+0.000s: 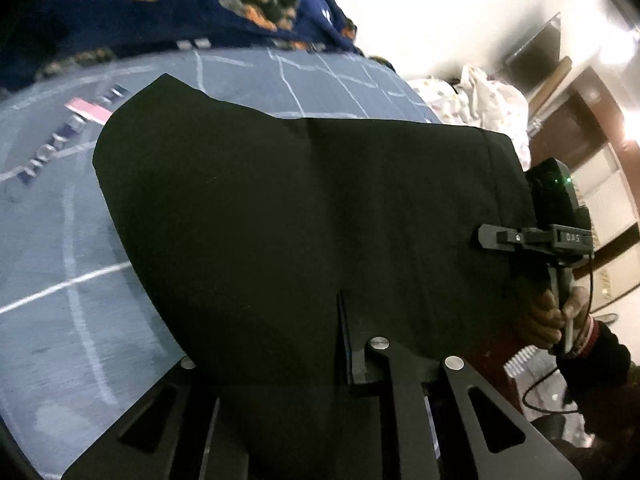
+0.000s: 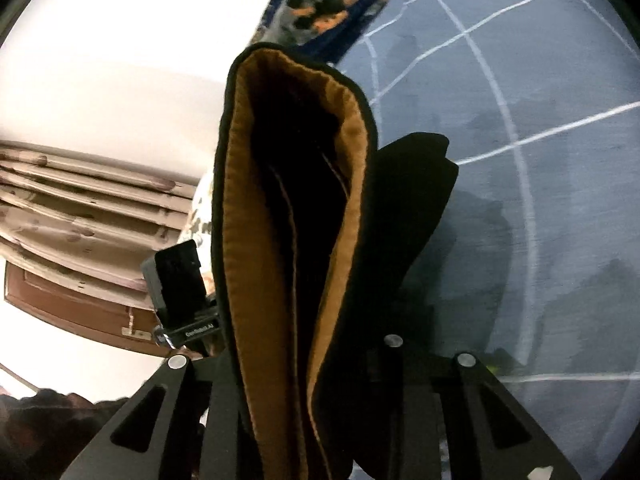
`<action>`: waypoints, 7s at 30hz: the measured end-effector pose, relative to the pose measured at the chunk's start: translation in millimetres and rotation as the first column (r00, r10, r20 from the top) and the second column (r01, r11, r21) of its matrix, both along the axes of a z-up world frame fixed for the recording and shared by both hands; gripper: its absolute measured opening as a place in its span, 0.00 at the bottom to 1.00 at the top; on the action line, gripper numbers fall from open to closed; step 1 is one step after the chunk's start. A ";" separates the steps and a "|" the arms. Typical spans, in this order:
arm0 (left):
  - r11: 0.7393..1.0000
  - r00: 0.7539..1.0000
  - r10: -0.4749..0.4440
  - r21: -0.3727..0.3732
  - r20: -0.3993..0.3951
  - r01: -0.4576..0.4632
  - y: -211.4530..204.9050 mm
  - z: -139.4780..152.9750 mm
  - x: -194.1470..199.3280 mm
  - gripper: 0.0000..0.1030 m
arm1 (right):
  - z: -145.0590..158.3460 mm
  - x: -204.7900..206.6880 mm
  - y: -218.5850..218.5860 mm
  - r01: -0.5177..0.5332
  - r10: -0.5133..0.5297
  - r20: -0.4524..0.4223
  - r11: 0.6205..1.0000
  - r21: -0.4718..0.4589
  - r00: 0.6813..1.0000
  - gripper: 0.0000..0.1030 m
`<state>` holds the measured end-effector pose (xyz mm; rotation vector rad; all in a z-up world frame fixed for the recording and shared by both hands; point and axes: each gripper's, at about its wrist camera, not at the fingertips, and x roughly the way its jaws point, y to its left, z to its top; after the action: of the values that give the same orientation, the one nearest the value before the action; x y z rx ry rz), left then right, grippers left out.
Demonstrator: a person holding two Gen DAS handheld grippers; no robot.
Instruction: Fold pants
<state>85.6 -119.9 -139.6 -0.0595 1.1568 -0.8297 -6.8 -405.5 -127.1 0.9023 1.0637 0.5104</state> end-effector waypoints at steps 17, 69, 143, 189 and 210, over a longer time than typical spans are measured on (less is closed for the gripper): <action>0.959 0.942 0.261 0.053 0.211 -0.278 86.5 57.3 0.0 0.14 | 16.6 59.0 98.7 -0.086 0.081 0.072 0.994 0.070 0.994 0.24; 0.877 0.863 0.389 0.155 0.323 -0.454 178.8 22.8 175.5 0.14 | -21.5 248.8 195.3 -0.137 0.135 0.053 0.990 0.022 0.989 0.24; 0.810 0.787 0.538 0.072 0.303 -0.581 226.0 -52.1 194.3 0.59 | -51.3 262.7 222.1 -0.052 0.113 0.154 0.933 -0.357 0.982 0.30; 0.761 0.535 0.440 0.017 0.721 -0.648 189.2 100.7 57.8 1.00 | 99.3 135.6 250.7 0.234 0.082 0.501 0.812 -0.535 0.862 0.86; 0.763 0.466 0.516 -0.137 0.719 -0.632 186.4 188.6 -27.7 1.00 | 155.8 58.7 242.7 0.276 0.104 0.592 0.811 -0.516 0.799 0.92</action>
<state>57.9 66.5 49.0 0.0075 0.3523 -0.0832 51.9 -162.8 28.7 0.1945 0.5199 0.3152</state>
